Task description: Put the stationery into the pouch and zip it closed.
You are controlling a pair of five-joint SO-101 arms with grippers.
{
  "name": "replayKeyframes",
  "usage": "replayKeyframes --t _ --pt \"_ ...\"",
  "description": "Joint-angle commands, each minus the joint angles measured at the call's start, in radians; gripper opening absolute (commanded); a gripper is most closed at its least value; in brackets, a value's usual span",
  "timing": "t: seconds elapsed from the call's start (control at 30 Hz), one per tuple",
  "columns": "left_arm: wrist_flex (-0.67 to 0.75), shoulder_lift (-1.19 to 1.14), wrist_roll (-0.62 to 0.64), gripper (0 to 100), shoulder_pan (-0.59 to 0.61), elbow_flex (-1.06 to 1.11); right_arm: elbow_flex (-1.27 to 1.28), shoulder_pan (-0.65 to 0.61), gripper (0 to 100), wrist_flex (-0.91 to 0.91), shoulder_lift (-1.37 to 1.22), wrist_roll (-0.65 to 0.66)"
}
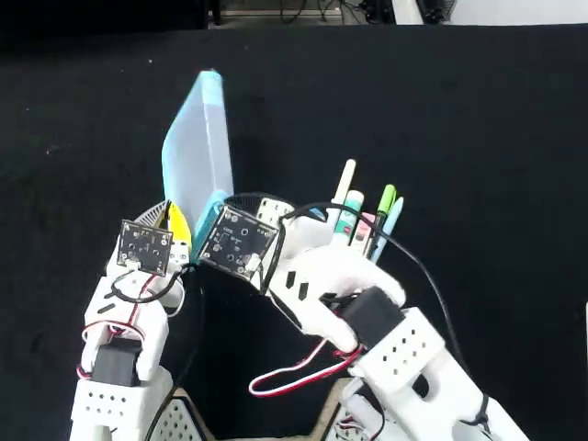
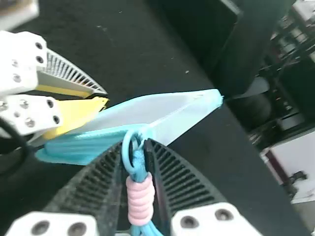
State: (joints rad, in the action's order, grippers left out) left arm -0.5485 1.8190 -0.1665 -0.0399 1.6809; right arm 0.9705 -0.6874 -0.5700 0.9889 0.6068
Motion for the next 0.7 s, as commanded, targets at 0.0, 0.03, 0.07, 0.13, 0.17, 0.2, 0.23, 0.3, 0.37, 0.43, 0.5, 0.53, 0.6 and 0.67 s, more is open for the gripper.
replayKeyframes --t 0.0,0.03,0.07,0.13,0.17,0.2,0.23,0.3,0.37,0.43,0.5,0.53,0.6,0.67 --pt "-0.002 0.003 -0.005 3 -0.013 0.018 0.025 -0.008 1.1 0.133 0.036 0.006" --pt "-0.002 0.003 -0.003 3 -0.015 0.018 0.036 -0.009 1.1 0.152 0.036 0.005" --pt "-0.002 0.003 -0.003 3 -0.015 0.018 0.047 -0.012 1.1 0.166 0.036 0.003" --pt "0.0 0.003 -0.003 3 -0.015 0.018 0.064 -0.017 1.1 0.176 0.036 0.002" --pt "0.0 0.003 -0.003 3 -0.015 0.018 0.07 -0.017 1.1 0.173 0.036 0.002" --pt "0.0 0.003 -0.003 3 -0.015 0.018 0.081 -0.018 1.1 0.172 0.038 0.002" --pt "0.002 0.003 -0.003 3 -0.015 0.018 0.093 -0.018 1.1 0.172 0.038 0.002" --pt "0.0 0.003 0.0 3 -0.022 0.018 0.117 -0.021 1.1 0.173 0.038 -0.003" --pt "-0.003 0.003 0.028 3 -0.058 0.018 0.122 -0.021 1.1 0.18 0.038 -0.058" --pt "-0.003 0.003 0.055 3 -0.09 0.018 0.108 -0.021 1.1 0.18 0.038 -0.129" --pt "-0.003 0.003 0.06 3 -0.099 0.018 0.101 -0.021 1.1 0.18 0.038 -0.166" --pt "-0.003 0.003 0.06 3 -0.099 0.018 0.099 -0.021 1.1 0.18 0.039 -0.172" --pt "-0.003 0.003 0.06 3 -0.104 0.018 0.094 -0.021 1.1 0.18 0.039 -0.173" --pt "-0.009 0.003 0.061 3 -0.108 0.018 0.084 -0.021 1.1 0.178 0.039 -0.173"
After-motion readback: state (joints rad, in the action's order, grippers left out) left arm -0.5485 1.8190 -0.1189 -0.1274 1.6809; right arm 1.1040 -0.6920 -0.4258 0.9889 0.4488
